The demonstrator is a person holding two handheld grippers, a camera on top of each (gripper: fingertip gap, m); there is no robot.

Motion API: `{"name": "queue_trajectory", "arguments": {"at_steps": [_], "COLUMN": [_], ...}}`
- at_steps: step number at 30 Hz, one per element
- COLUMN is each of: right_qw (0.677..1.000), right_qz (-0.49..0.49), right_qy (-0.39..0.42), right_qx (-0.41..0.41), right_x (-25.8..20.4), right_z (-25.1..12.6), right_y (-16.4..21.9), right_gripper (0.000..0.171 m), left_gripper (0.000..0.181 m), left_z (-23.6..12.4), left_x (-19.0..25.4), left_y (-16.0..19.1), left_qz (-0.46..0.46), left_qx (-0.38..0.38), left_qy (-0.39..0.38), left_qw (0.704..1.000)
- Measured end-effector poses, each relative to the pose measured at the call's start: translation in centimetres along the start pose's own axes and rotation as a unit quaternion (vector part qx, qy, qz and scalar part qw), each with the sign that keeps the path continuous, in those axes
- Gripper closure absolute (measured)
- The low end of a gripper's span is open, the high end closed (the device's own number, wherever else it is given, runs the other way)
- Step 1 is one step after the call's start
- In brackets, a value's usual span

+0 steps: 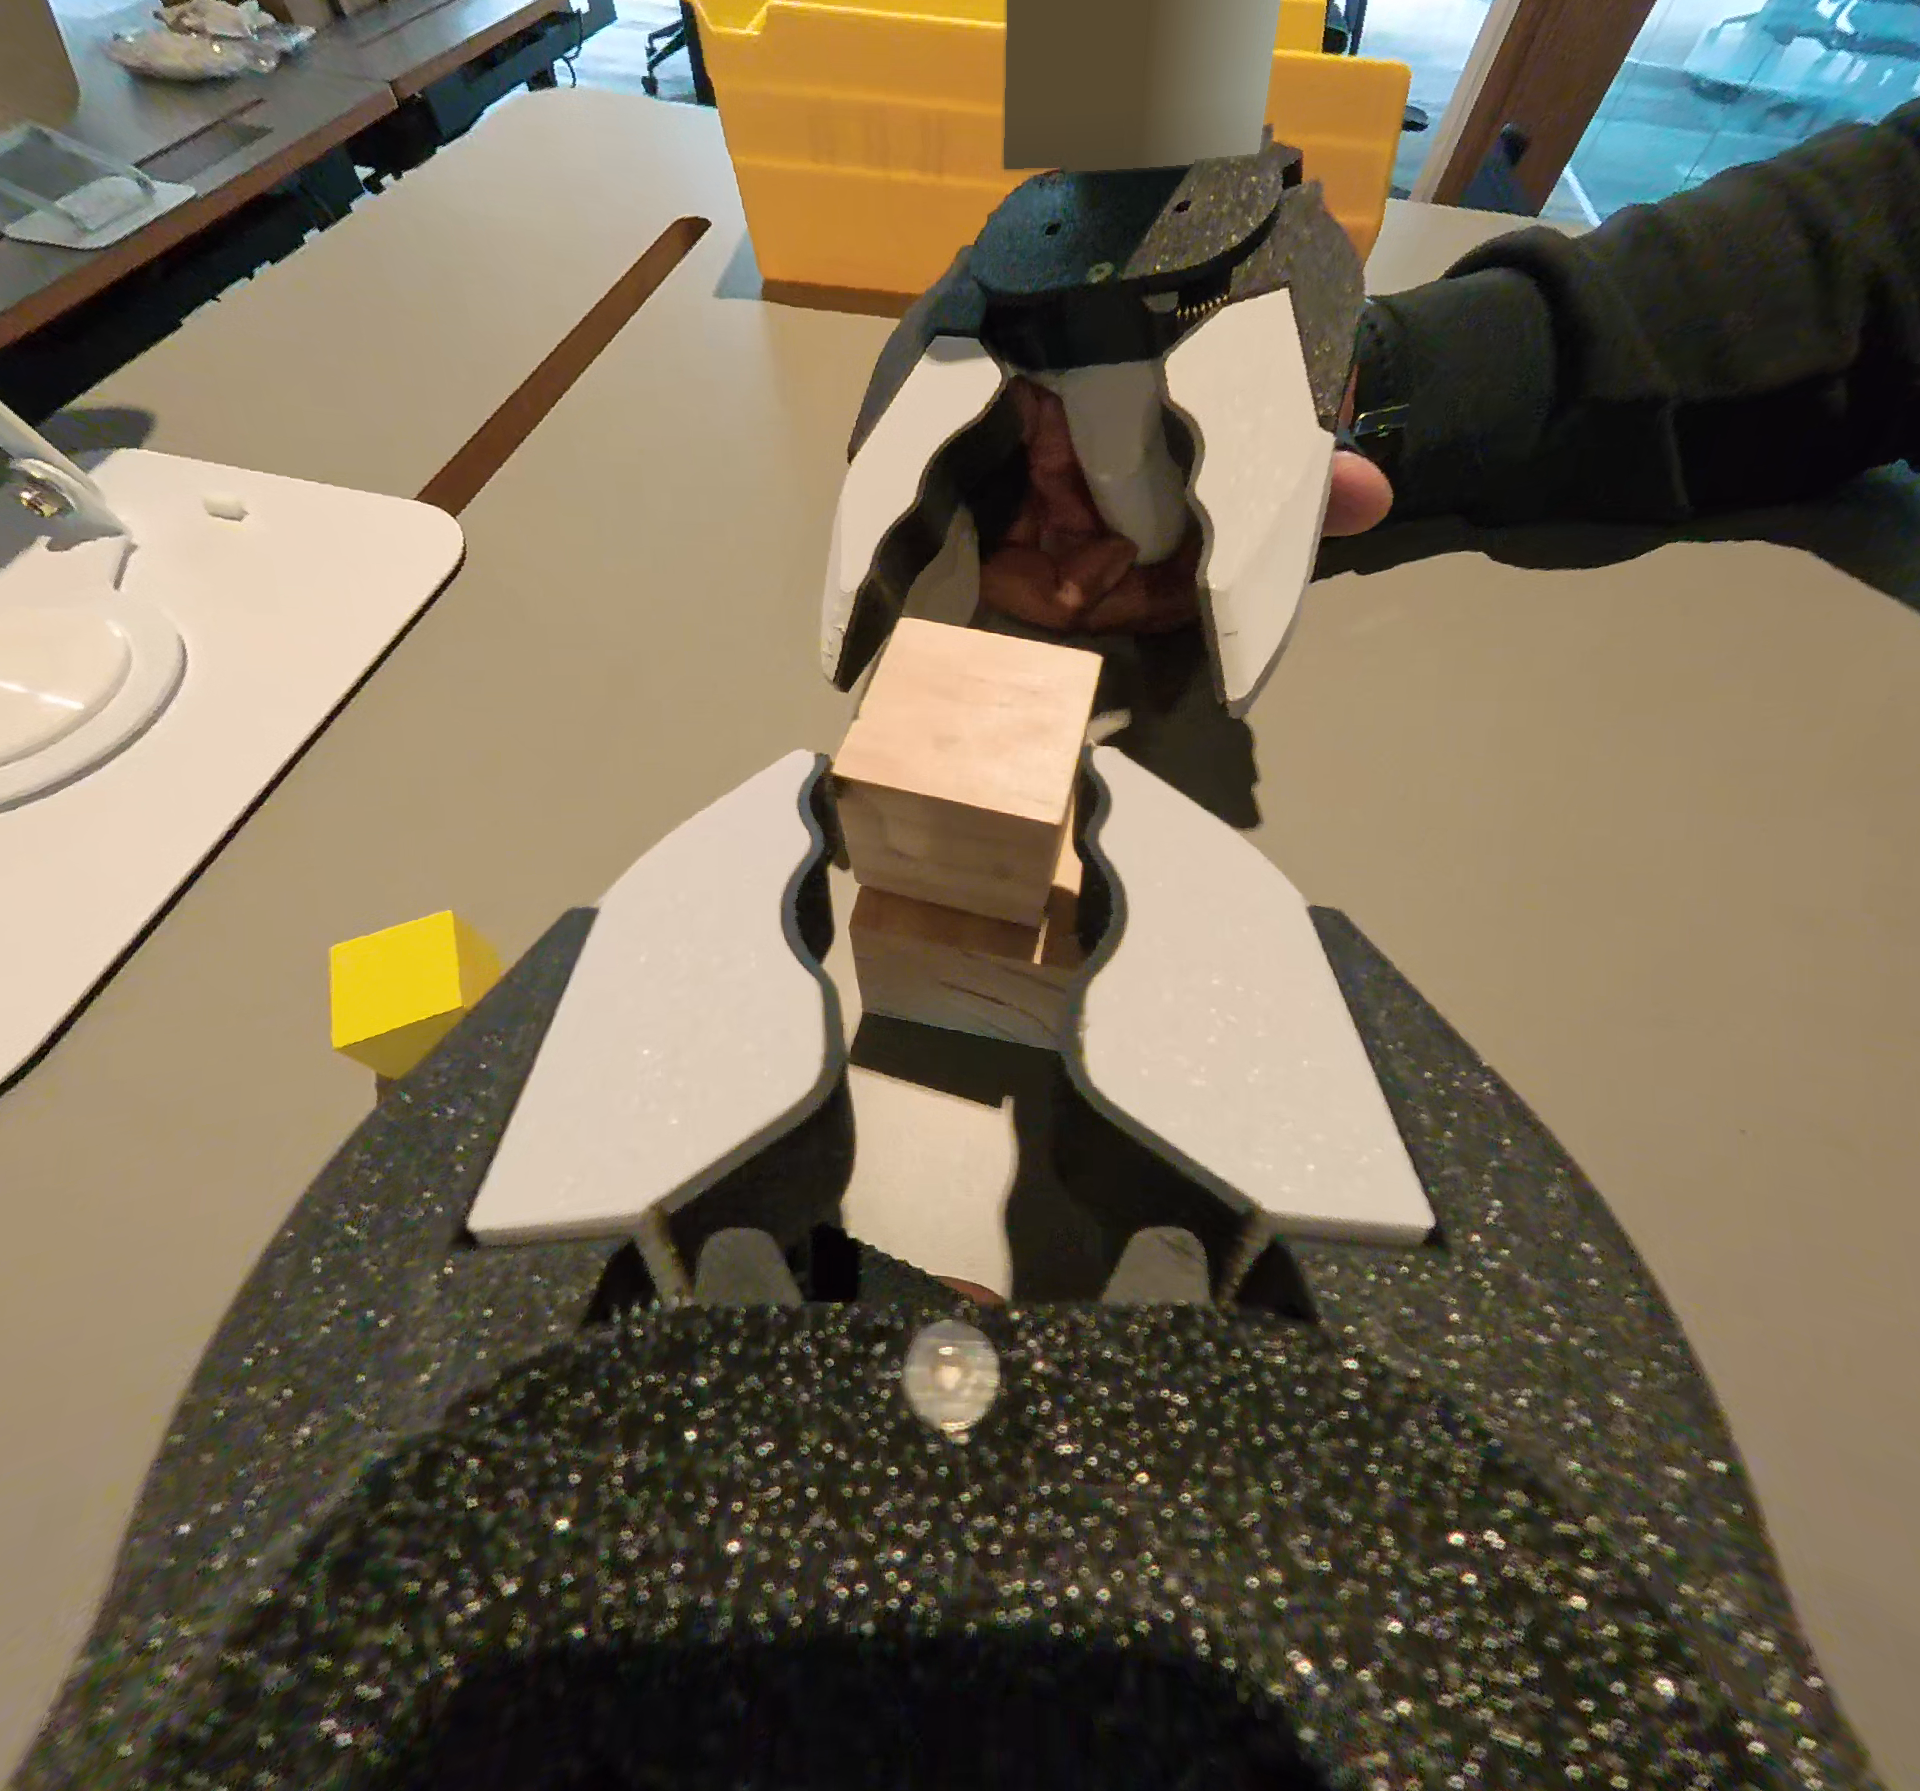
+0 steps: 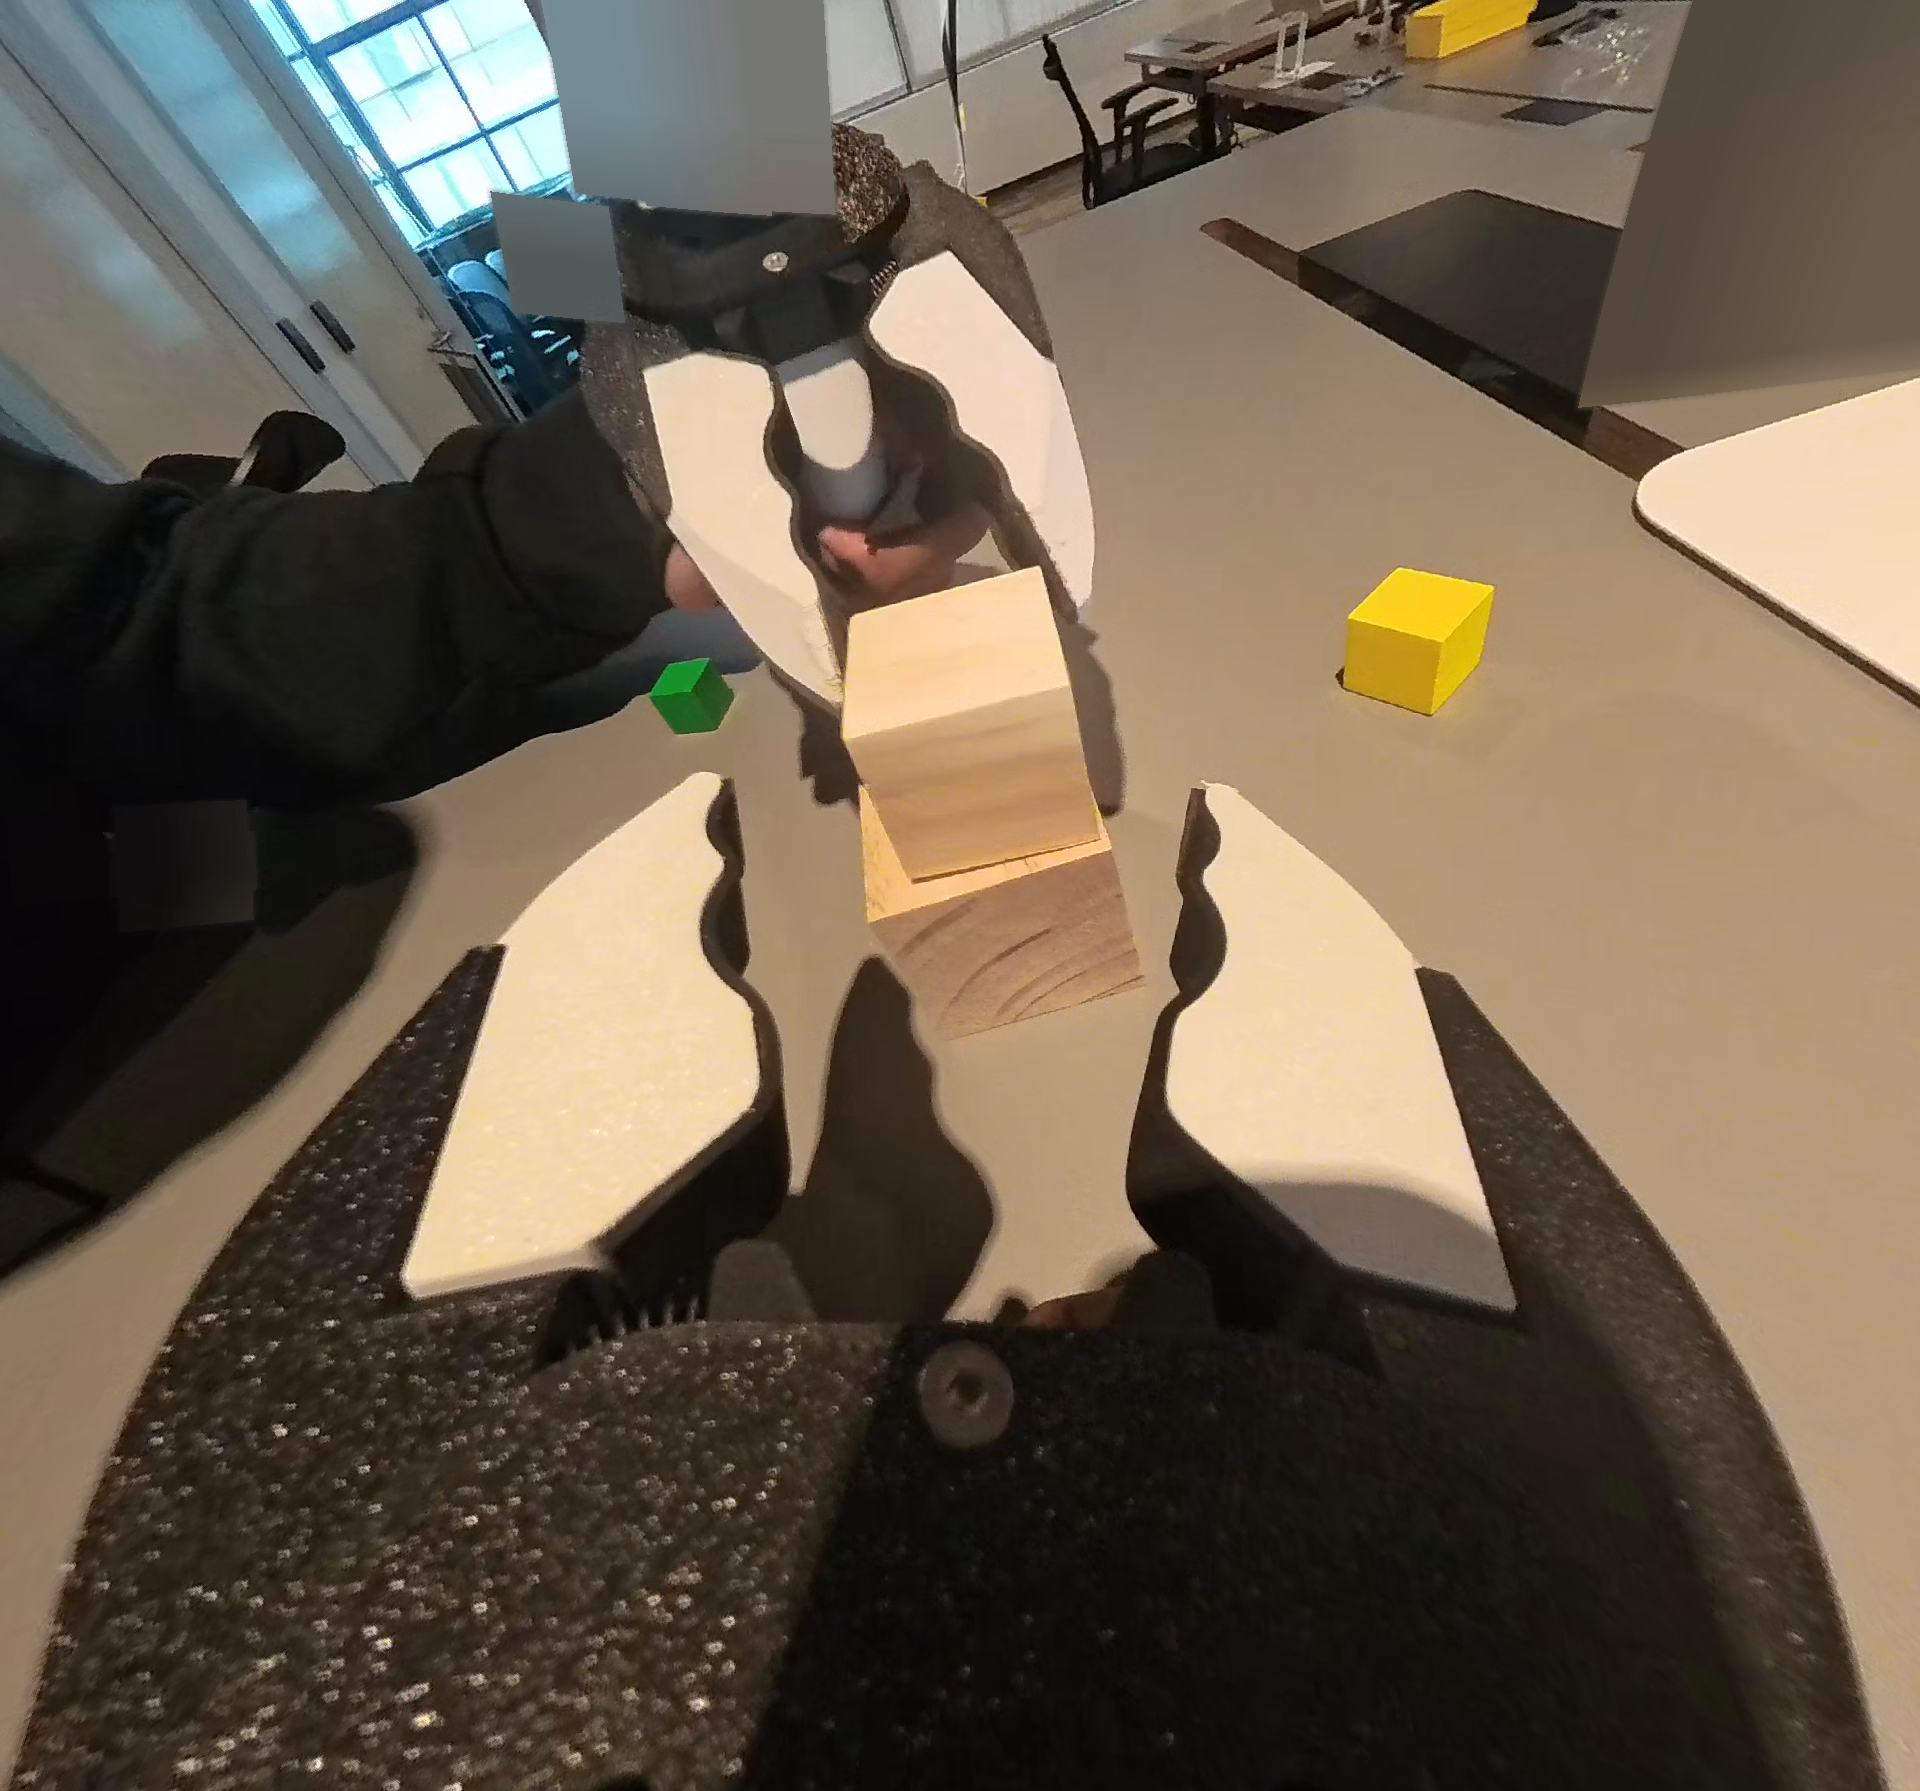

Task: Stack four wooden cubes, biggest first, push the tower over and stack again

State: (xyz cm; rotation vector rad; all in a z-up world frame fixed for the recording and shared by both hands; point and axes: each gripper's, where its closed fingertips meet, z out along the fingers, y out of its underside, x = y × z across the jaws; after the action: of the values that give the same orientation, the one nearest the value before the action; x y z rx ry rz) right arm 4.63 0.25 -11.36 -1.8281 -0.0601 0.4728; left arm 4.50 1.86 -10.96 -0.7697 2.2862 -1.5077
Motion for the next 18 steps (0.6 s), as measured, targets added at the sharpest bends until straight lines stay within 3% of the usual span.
{"name": "queue_trajectory", "arguments": {"at_steps": [7,11,14,18], "right_qw": [1.0,1.0,0.999,0.996], "right_qz": [0.0,-0.01,-0.033,-0.076], "right_qy": [0.003,0.01,0.022,0.052], "right_qx": [-0.005,-0.013,-0.017,-0.004], "right_x": [0.1,0.0,-0.1,0.1], "right_z": [0.1,0.3,0.6,1.2], "right_y": [0.1,0.3,0.3,-0.3], "right_gripper": [0.091,0.093,0.097,0.111], "left_gripper": [0.136,0.12,0.114,0.122], "left_z": [0.0,-0.2,-1.2,-3.1], "left_x": [0.4,0.5,0.0,-2.8], "left_y": [-0.3,-0.4,-1.3,-1.5], "left_qz": [-0.011,-0.011,0.007,-0.035], "left_qx": [0.003,0.017,0.082,0.178], "left_qy": [0.012,0.016,0.013,-0.024], "left_qw": [1.0,1.0,0.996,0.983]}}
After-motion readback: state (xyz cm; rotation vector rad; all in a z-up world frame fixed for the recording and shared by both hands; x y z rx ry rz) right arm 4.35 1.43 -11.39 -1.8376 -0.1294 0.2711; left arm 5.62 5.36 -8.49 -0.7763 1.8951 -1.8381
